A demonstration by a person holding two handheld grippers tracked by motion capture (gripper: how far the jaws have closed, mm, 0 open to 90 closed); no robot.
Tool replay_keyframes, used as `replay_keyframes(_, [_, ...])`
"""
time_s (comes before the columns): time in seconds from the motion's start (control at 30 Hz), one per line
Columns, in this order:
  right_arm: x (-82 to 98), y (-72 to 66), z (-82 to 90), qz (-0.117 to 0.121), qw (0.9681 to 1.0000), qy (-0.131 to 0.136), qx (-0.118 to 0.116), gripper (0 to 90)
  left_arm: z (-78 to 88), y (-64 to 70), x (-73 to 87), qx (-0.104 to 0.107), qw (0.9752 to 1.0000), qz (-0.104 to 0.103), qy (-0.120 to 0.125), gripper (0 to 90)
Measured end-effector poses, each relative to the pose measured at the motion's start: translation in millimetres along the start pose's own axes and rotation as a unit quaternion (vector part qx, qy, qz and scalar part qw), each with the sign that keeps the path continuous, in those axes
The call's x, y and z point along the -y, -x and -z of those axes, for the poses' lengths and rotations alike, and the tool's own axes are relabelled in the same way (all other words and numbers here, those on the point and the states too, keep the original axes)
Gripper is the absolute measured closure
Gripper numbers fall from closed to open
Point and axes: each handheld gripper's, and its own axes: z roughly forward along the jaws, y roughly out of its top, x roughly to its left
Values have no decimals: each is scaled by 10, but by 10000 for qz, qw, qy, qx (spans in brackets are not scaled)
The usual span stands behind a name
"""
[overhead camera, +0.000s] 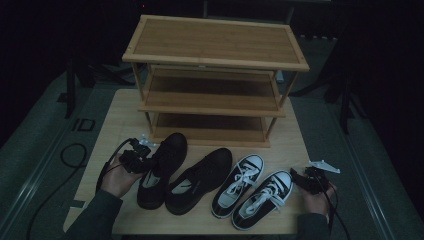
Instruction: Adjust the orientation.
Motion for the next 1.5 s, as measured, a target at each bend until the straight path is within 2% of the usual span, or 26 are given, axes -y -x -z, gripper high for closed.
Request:
replay_keyframes(0.4, [0, 0, 1, -4, 10000, -3, -9, 357, 29, -82, -9, -65, 9999, 75, 132, 877])
replay_keyframes(0.73, [0, 1, 1, 3, 10000, -1, -14, 354, 15, -203, -46, 153, 9995, -120, 237, 877])
replay_keyframes(0.83, [0, 1, 1, 1, 10000, -2, -15, 354, 12, -274, -57, 249, 9992, -110, 305, 877])
replay_keyframes(1.07, [0, 1, 1, 0, 10000, -4, -16, 354, 7, -388, -66, 130, 9990, -130, 408, 877])
replay_keyframes(1.33, [0, 1, 1, 1, 10000, -1, -18, 354, 5, -470, -104, -10, 9987, -327, 401, 877])
replay_keyframes(1.4, [0, 1, 1, -1, 10000, -4, -18, 354, 0, -498, -109, 5, 9986, -330, 407, 876])
replay_keyframes(1.5, [0, 1, 1, 0, 10000, -5, -17, 353, -11, -560, -96, 172, 9987, -210, 430, 861])
